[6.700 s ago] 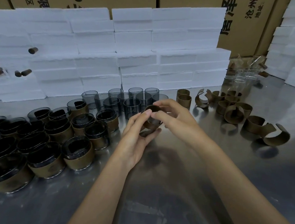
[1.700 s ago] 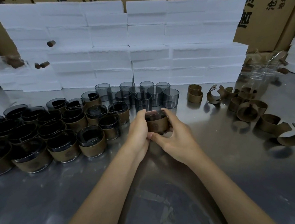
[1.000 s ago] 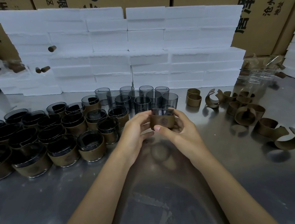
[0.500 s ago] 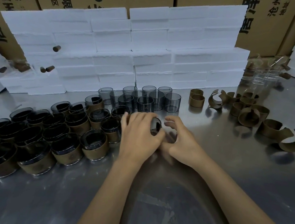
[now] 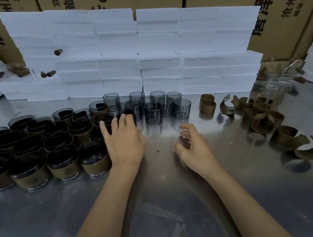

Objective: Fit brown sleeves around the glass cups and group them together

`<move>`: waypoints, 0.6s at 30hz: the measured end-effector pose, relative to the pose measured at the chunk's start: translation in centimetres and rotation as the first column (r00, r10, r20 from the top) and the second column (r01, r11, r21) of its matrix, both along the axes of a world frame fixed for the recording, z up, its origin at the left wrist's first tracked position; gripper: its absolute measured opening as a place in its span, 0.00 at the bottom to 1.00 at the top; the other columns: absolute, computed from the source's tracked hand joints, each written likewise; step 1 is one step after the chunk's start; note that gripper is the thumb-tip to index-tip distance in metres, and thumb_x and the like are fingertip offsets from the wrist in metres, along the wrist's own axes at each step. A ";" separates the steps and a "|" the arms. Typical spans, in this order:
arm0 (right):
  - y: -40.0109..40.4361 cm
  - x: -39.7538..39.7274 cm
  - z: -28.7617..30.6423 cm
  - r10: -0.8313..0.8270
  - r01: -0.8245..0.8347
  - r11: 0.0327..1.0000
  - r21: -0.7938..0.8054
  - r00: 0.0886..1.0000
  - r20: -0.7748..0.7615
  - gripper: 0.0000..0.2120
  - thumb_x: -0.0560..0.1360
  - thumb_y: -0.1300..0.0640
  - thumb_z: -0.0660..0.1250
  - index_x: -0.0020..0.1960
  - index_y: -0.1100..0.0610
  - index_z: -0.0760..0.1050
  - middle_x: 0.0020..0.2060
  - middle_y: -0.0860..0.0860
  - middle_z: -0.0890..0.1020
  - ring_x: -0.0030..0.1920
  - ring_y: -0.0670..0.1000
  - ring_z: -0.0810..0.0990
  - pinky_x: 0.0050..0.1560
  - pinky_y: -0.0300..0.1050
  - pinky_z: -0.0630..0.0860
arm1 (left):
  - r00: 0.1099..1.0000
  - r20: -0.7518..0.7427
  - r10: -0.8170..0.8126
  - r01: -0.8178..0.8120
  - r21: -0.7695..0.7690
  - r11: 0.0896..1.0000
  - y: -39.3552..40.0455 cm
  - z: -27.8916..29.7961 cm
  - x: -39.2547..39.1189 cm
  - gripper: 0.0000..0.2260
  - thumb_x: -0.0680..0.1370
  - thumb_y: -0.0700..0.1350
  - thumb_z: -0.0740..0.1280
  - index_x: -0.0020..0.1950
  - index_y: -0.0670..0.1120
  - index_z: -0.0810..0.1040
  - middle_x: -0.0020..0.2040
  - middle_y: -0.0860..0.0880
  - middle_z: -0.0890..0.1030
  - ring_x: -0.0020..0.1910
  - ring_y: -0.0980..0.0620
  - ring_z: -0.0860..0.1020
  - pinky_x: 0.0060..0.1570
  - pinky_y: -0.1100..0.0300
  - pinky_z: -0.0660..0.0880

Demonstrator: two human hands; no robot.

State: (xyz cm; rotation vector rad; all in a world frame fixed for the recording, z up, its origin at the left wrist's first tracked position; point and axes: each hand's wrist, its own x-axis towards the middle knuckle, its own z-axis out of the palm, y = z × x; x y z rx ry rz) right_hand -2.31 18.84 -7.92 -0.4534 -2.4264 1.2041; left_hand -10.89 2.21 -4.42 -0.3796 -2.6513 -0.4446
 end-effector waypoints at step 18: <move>-1.4 -8.6 1.8 -0.027 -0.024 0.864 0.504 0.995 0.093 0.23 0.84 0.47 0.59 0.77 0.48 0.63 0.59 0.57 0.72 0.61 0.58 0.72 0.61 0.52 0.71 | 0.892 0.076 -0.447 0.382 0.405 0.831 2.4 -1.8 0.3 0.14 0.80 0.36 0.62 0.64 0.46 0.76 0.66 0.51 0.76 0.69 0.51 0.68 0.58 0.67 0.60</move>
